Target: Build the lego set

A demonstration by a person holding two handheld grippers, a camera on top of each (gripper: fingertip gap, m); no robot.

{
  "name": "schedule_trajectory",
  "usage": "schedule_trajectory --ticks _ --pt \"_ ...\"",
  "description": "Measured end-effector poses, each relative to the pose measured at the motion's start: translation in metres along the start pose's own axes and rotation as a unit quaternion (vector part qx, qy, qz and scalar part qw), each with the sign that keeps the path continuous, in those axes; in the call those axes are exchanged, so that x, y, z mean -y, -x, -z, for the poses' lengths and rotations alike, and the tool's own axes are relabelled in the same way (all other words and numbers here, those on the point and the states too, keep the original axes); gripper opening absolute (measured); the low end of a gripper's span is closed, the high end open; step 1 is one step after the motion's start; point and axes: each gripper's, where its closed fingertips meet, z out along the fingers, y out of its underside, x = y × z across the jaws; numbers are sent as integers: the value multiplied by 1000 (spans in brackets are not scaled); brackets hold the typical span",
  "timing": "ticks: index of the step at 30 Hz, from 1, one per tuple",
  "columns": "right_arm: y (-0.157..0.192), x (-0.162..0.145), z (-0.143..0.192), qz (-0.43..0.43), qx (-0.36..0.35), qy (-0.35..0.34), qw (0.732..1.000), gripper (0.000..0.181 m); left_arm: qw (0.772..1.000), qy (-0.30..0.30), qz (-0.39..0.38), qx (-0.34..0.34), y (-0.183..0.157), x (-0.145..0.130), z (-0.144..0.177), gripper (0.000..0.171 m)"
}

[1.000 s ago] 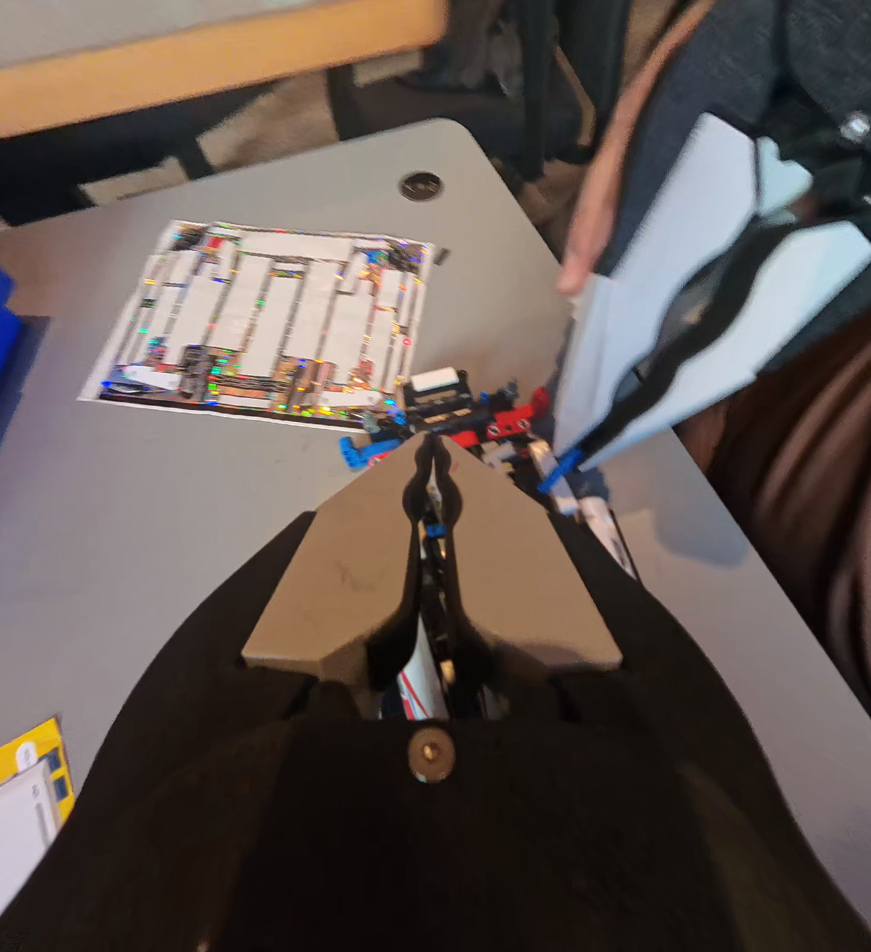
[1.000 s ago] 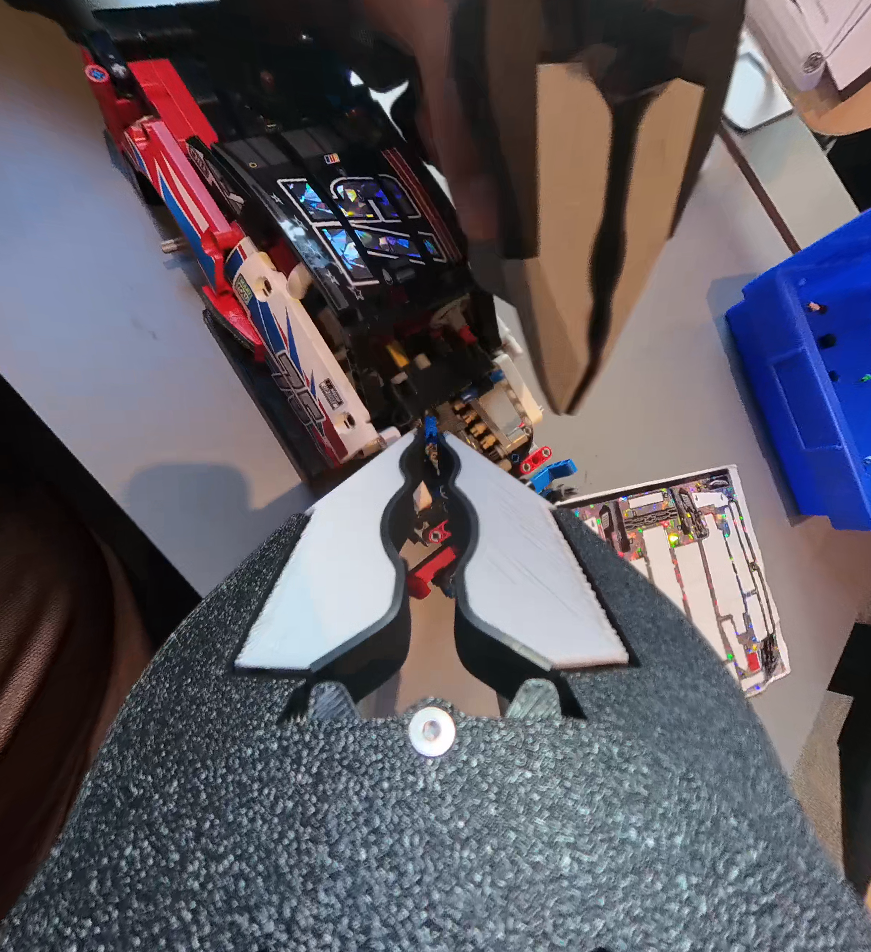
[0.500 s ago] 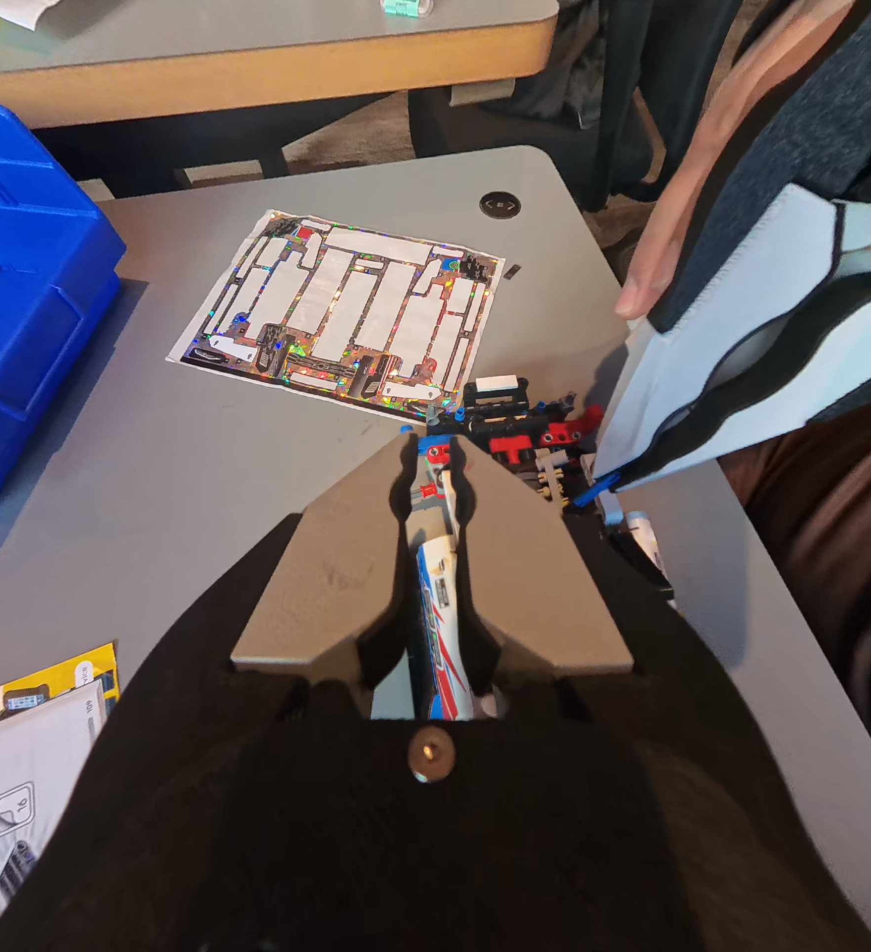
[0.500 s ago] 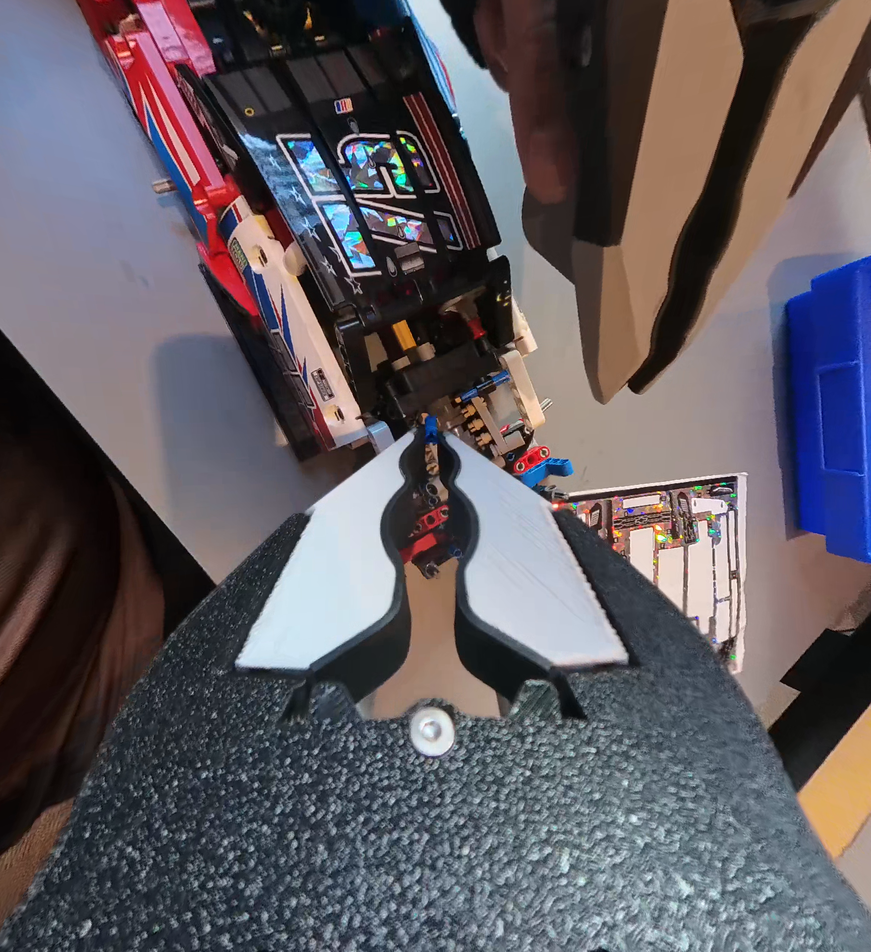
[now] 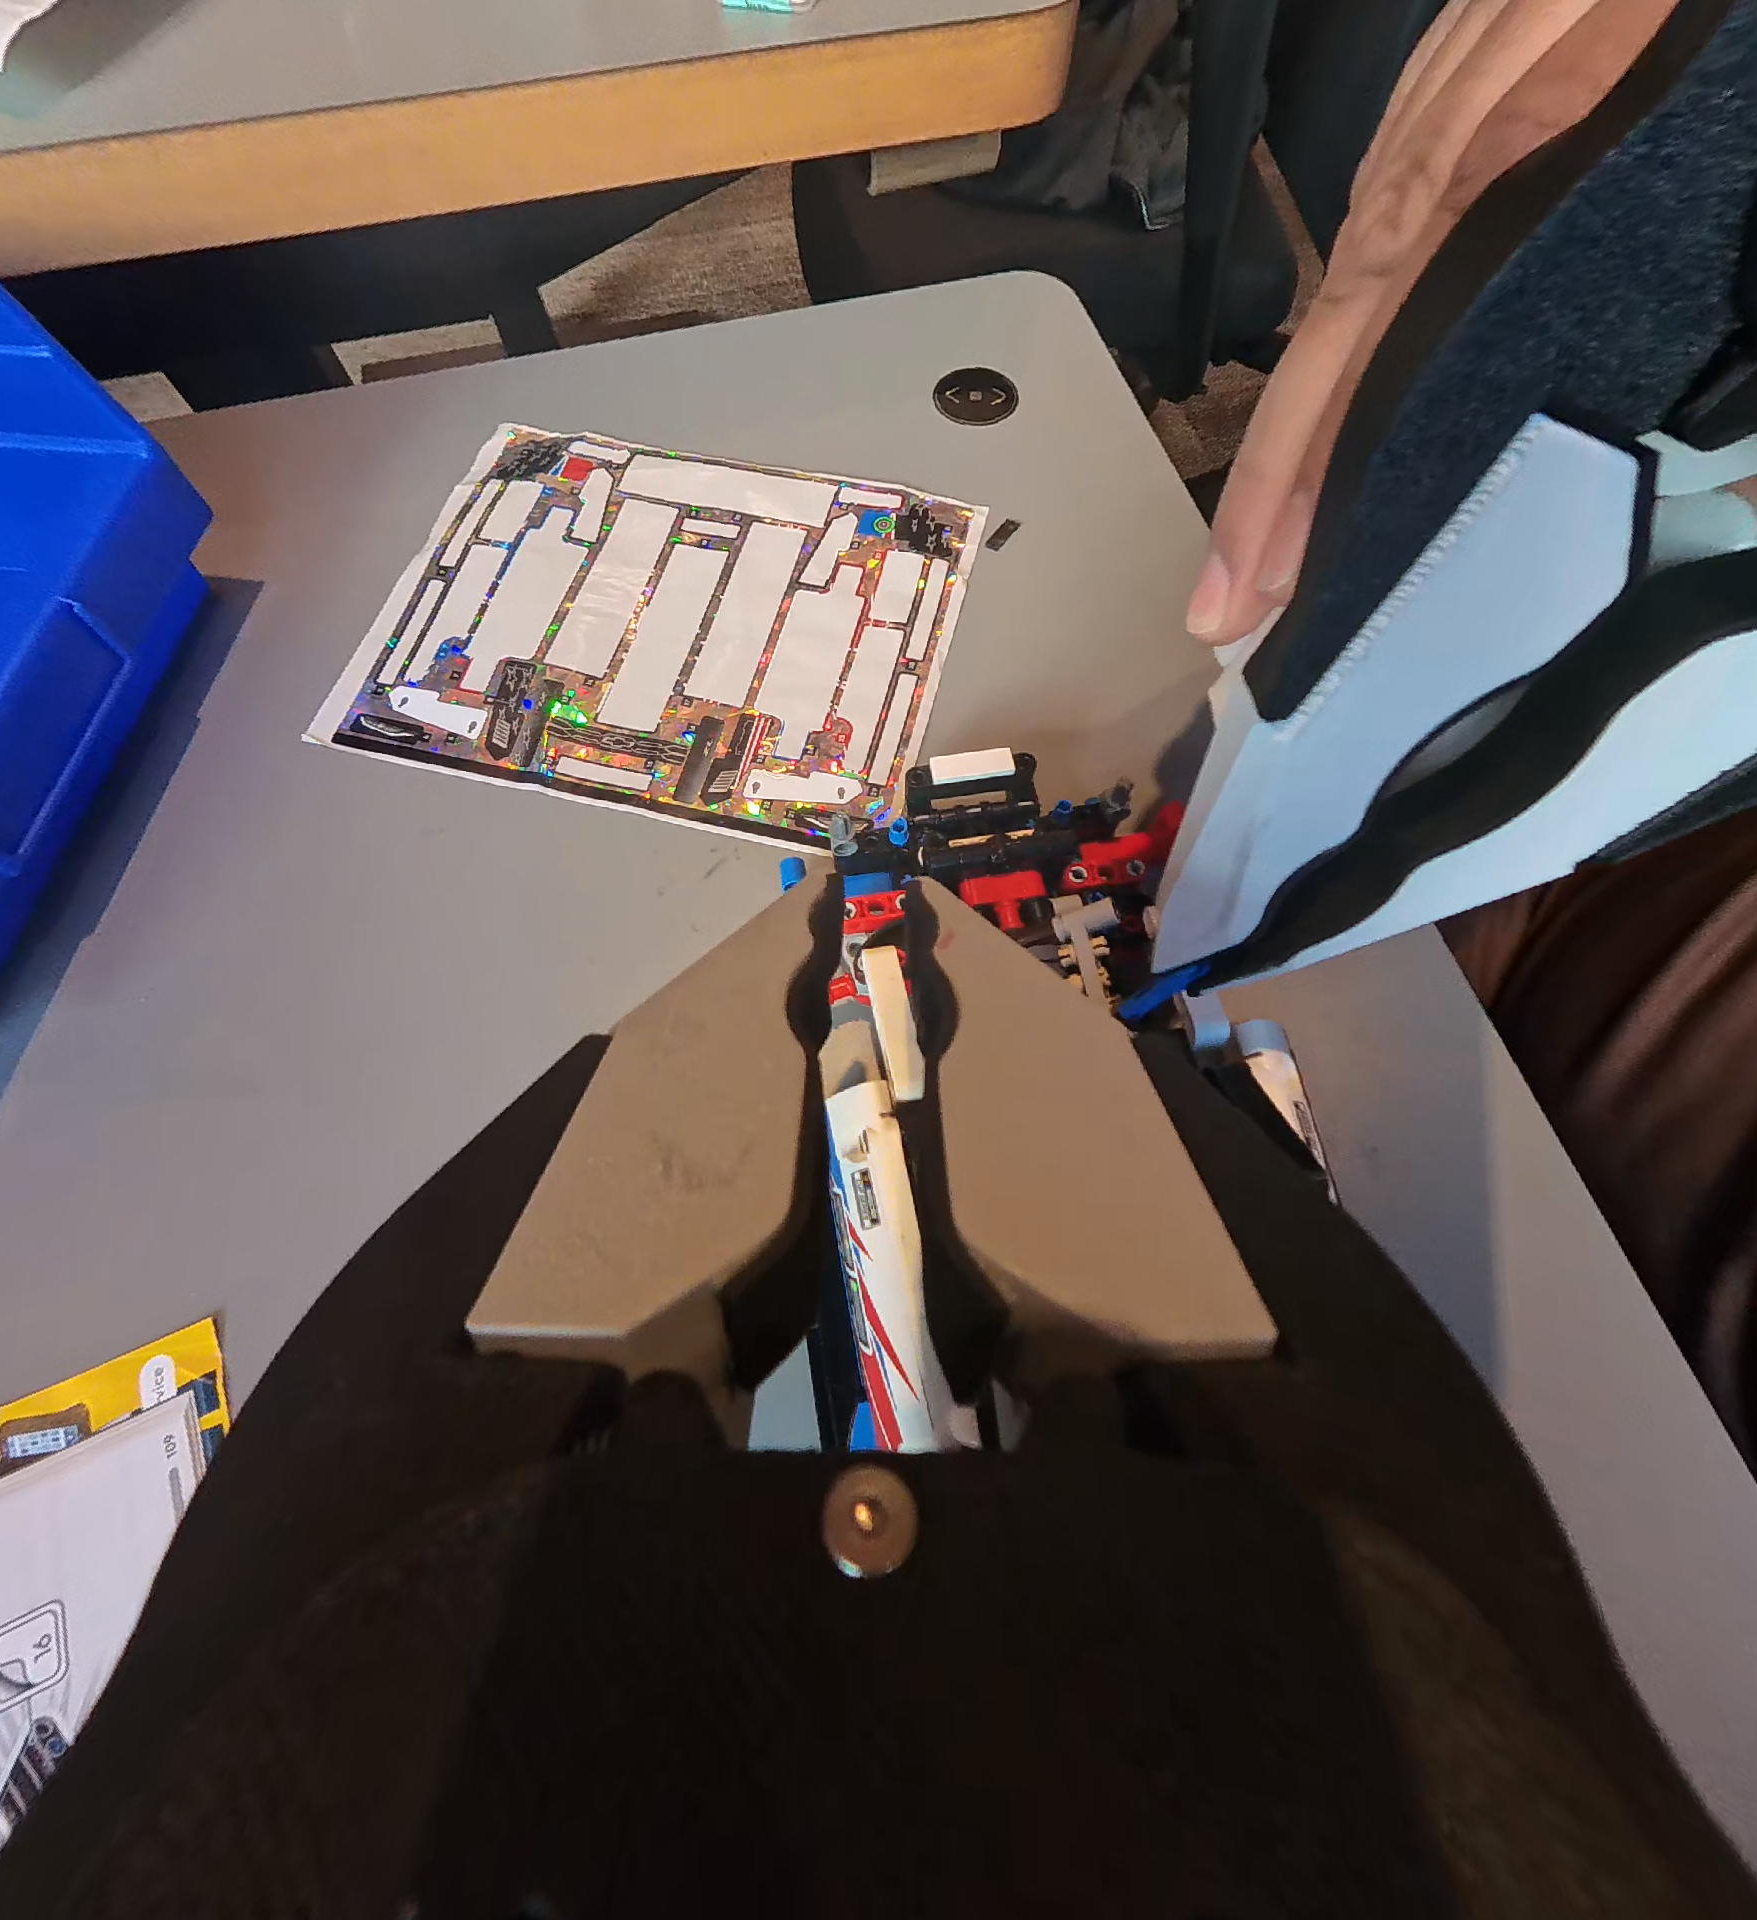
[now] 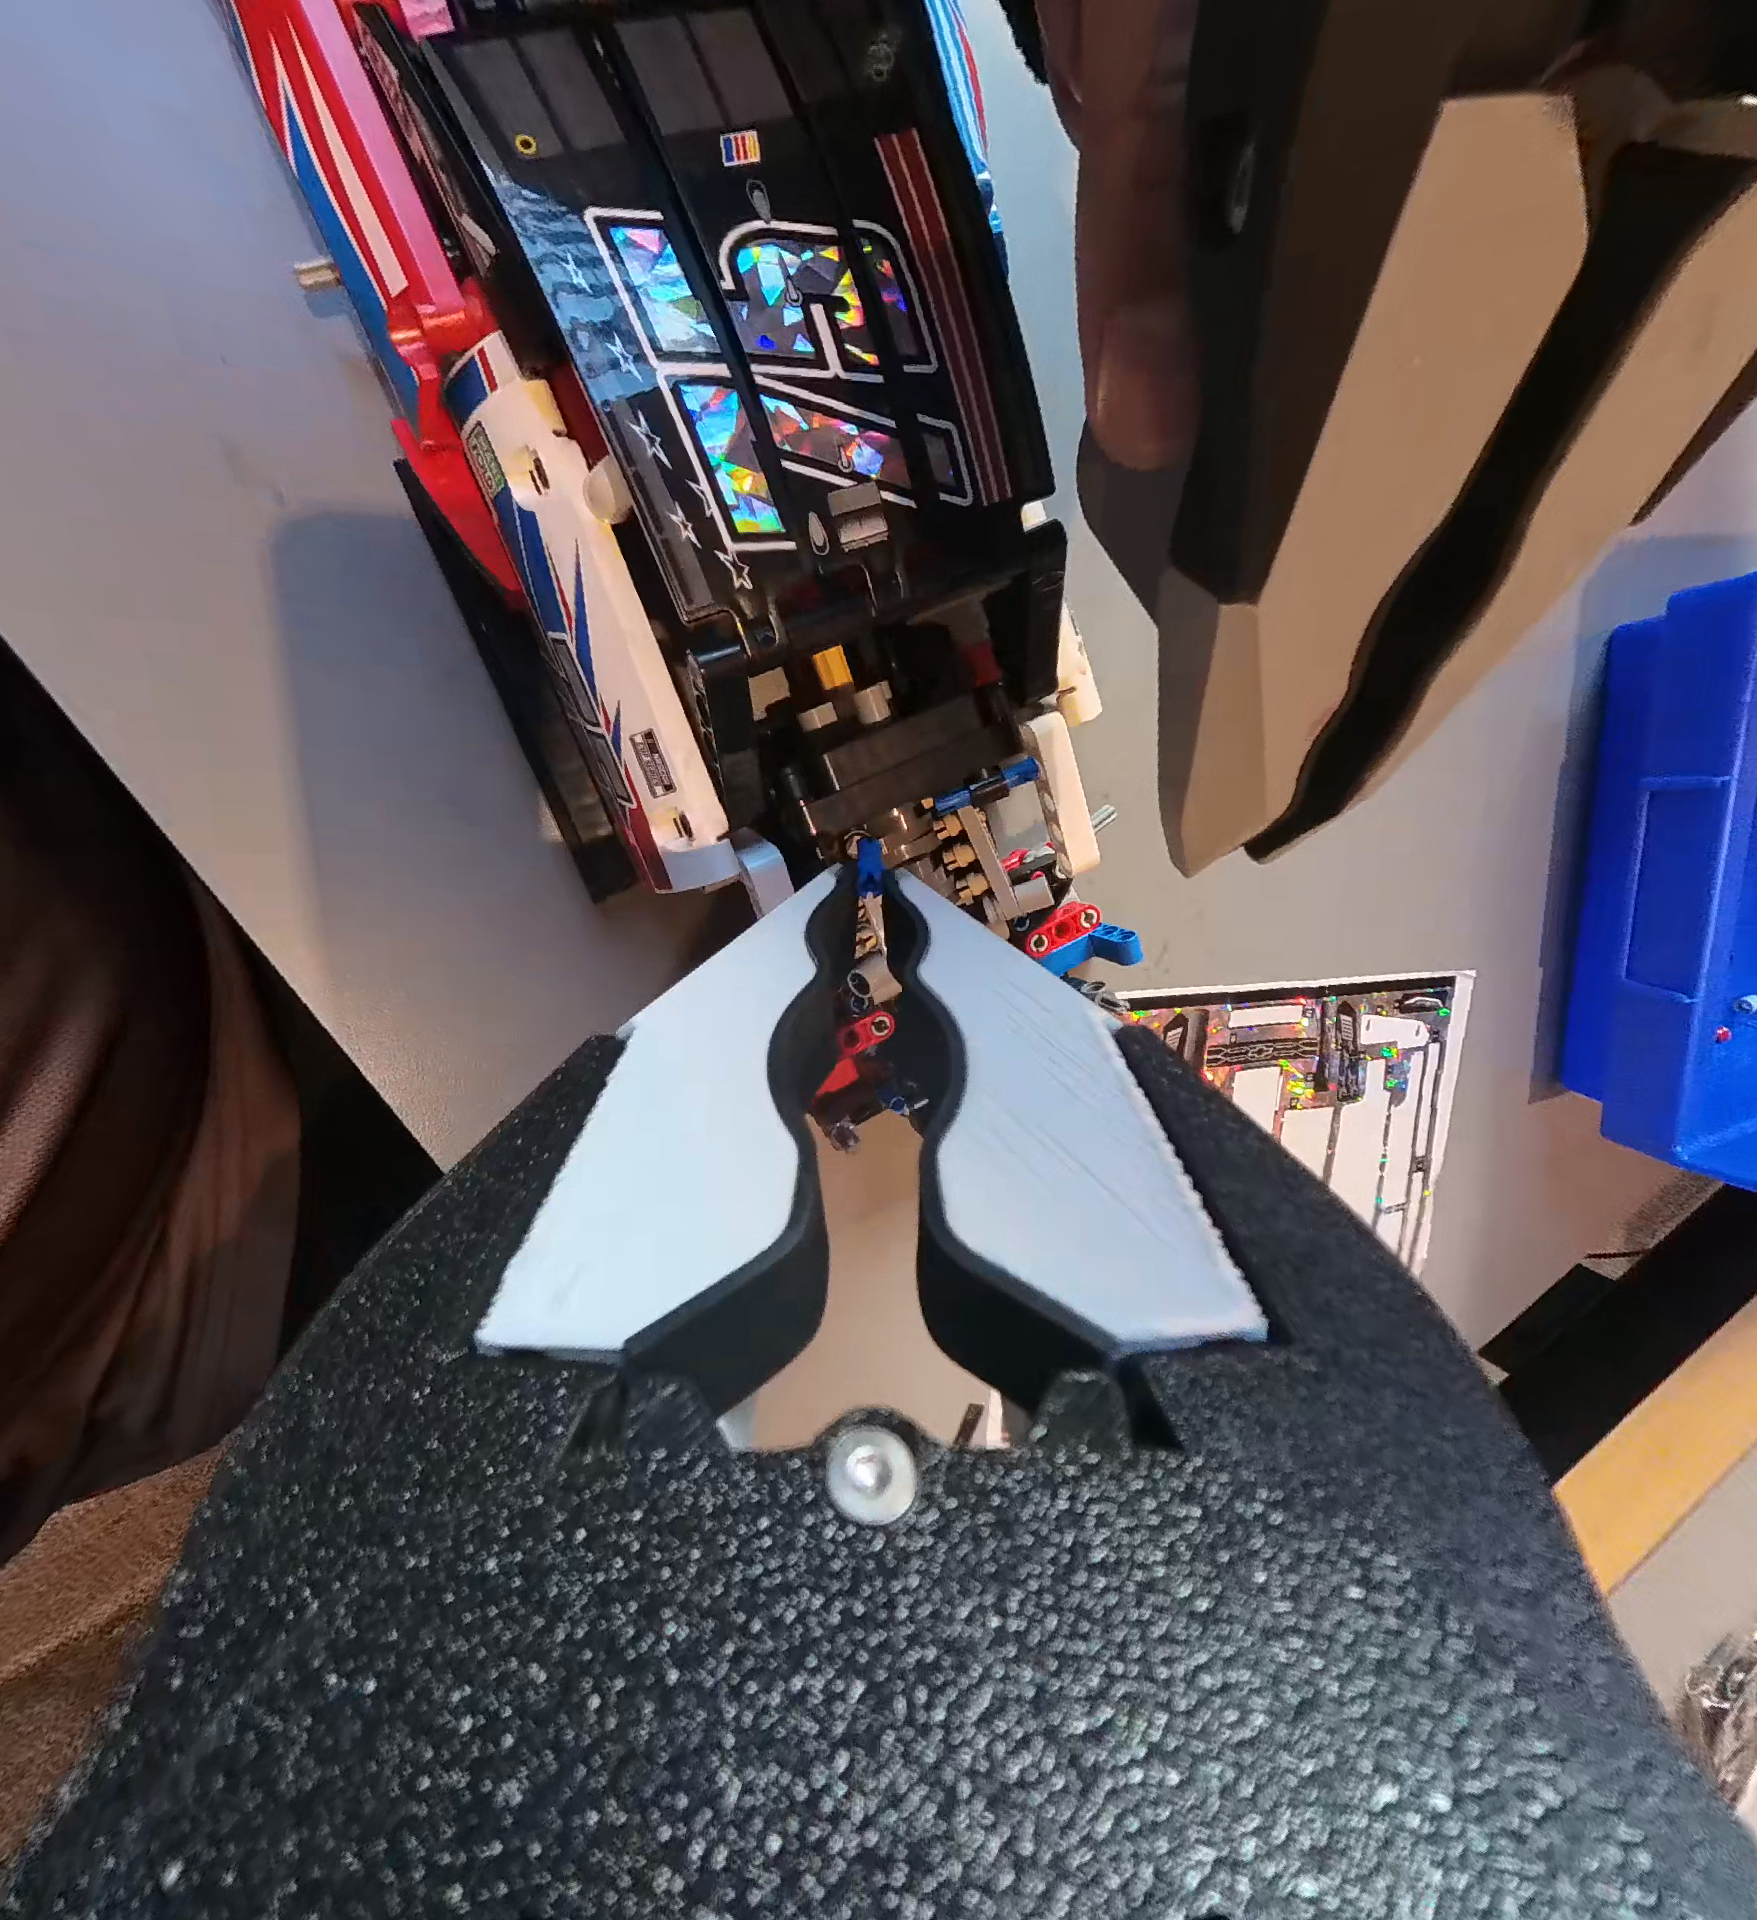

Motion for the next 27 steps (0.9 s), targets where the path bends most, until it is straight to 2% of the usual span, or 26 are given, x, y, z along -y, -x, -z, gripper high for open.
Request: schedule_trajectory --ticks 21,27 --pt "1 0 -3 33 8 18 999 4 1000 9 5 -9 -1 -6 -5 8" --pt "-1 1 -5 33 17 15 999 4 1000 21 7 -21 -4 -12 -10 3"
